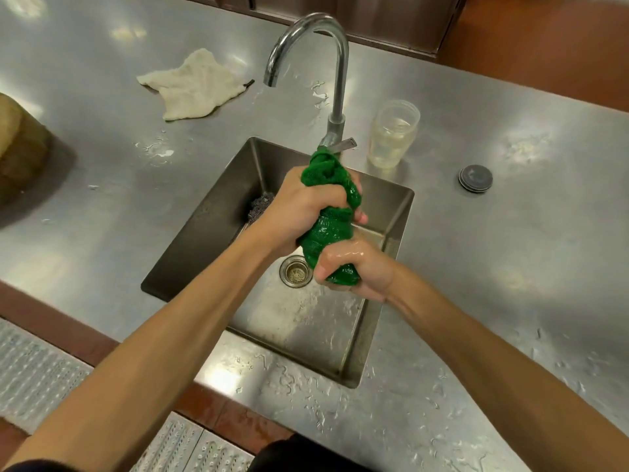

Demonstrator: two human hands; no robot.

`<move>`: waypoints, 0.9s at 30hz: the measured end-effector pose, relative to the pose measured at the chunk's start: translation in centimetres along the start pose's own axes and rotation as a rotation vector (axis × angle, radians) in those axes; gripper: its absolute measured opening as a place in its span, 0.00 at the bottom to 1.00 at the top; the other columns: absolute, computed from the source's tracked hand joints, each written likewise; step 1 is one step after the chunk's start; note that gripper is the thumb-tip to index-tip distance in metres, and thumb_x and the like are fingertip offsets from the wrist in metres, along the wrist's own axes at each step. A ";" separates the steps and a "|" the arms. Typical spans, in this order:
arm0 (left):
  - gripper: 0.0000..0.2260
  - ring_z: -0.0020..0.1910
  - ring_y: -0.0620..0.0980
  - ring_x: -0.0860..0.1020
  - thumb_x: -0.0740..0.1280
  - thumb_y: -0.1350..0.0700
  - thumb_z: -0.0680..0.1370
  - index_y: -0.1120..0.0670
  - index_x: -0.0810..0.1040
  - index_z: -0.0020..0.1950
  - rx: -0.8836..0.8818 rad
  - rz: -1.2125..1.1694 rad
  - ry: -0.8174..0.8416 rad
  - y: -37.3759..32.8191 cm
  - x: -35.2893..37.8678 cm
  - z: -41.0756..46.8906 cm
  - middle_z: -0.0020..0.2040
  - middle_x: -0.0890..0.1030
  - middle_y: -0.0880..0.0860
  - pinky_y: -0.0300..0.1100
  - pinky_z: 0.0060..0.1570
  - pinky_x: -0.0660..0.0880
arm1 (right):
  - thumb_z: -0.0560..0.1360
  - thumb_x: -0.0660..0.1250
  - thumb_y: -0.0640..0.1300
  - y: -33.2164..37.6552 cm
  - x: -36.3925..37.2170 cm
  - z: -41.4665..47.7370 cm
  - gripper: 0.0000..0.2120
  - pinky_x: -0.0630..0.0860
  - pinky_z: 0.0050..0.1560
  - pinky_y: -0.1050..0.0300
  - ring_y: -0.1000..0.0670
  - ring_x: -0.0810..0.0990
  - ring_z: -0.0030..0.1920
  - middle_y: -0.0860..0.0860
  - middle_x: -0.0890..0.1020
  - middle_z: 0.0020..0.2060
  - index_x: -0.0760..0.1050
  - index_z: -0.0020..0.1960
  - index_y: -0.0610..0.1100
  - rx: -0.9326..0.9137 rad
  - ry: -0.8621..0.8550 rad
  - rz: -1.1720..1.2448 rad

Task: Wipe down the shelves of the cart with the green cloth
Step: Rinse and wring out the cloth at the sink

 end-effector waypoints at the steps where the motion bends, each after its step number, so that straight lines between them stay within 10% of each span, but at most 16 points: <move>1: 0.08 0.36 0.60 0.78 0.62 0.74 0.67 0.64 0.76 0.38 -0.017 -0.010 0.009 0.1 -0.1 0.1 0.34 0.76 0.61 0.47 0.39 0.79 | 0.53 0.67 0.32 -0.1 0.0 -0.1 0.09 0.62 0.21 0.68 0.55 0.67 0.20 0.50 0.70 0.22 0.69 0.28 0.42 0.017 0.026 0.034; 9: 0.07 0.30 0.57 0.76 0.62 0.71 0.64 0.65 0.75 0.39 -0.092 0.017 0.139 1.4 0.2 -0.3 0.28 0.75 0.59 0.67 0.45 0.73 | 0.60 0.65 0.34 -3.0 0.4 -0.7 0.17 0.52 0.21 0.66 0.56 0.60 0.21 0.46 0.61 0.28 0.66 0.47 0.32 0.128 0.232 0.276; 16: 0.06 0.31 0.58 0.78 0.62 0.70 0.65 0.63 0.76 0.38 -0.160 -0.002 0.067 2.7 -0.1 -0.9 0.31 0.76 0.61 0.56 0.45 0.74 | 0.62 0.70 0.39 -3.3 0.1 -1.3 0.16 0.50 0.23 0.60 0.56 0.63 0.22 0.48 0.66 0.29 0.69 0.47 0.39 0.149 0.137 0.139; 27: 0.14 0.52 0.55 0.84 0.72 0.45 0.75 0.53 0.83 0.54 -0.284 0.206 -0.207 5.0 0.4 -2.7 0.50 0.86 0.55 0.58 0.60 0.79 | 0.76 0.68 0.56 -3.4 -1.7 -6.8 0.18 0.83 0.48 0.50 0.52 0.85 0.50 0.51 0.85 0.52 0.76 0.61 0.49 0.100 -0.371 -0.257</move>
Point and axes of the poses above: each hand's wrist, its own z-axis towards the middle knuckle, its own x-axis out of the palm, y = z × x, the point moved 2 cm from there along z, towards the middle knuckle
